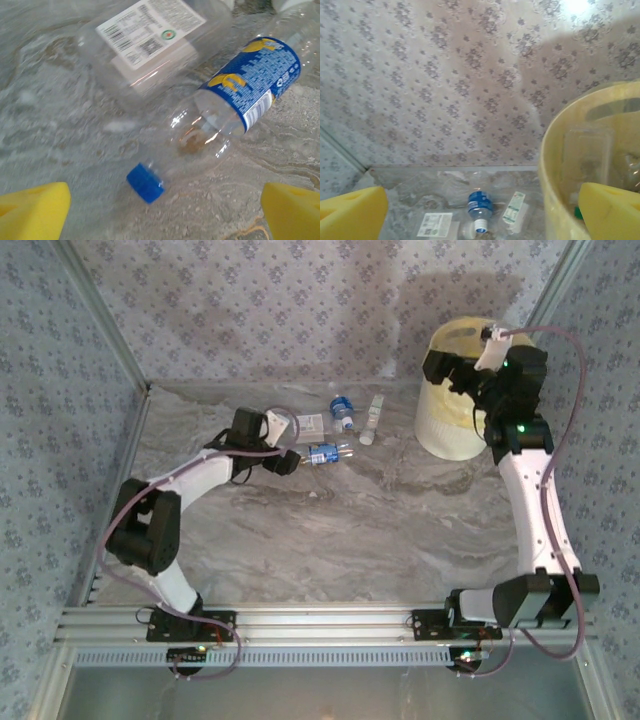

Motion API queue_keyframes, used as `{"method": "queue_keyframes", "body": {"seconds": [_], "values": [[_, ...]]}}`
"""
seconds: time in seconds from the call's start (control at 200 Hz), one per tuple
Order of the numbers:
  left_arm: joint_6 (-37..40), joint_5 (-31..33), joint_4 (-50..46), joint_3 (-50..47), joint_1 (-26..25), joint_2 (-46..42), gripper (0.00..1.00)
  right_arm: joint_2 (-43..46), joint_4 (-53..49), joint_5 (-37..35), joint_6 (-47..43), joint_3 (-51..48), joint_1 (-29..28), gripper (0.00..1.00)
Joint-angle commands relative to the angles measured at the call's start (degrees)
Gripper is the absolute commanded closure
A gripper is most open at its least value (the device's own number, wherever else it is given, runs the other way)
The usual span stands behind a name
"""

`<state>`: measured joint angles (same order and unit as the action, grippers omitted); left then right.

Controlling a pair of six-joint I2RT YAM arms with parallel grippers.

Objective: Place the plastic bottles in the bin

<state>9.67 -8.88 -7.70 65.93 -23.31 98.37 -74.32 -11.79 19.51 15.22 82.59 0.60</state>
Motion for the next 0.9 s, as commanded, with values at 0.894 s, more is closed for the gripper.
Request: {"method": "queue_keyframes", "body": {"seconds": [0.894], "values": [[30.35,10.52,-9.22,14.23,-14.08,19.22,0.20,17.71,-8.16,0.67,-1.02,-18.93,-2.44,0.00]]}}
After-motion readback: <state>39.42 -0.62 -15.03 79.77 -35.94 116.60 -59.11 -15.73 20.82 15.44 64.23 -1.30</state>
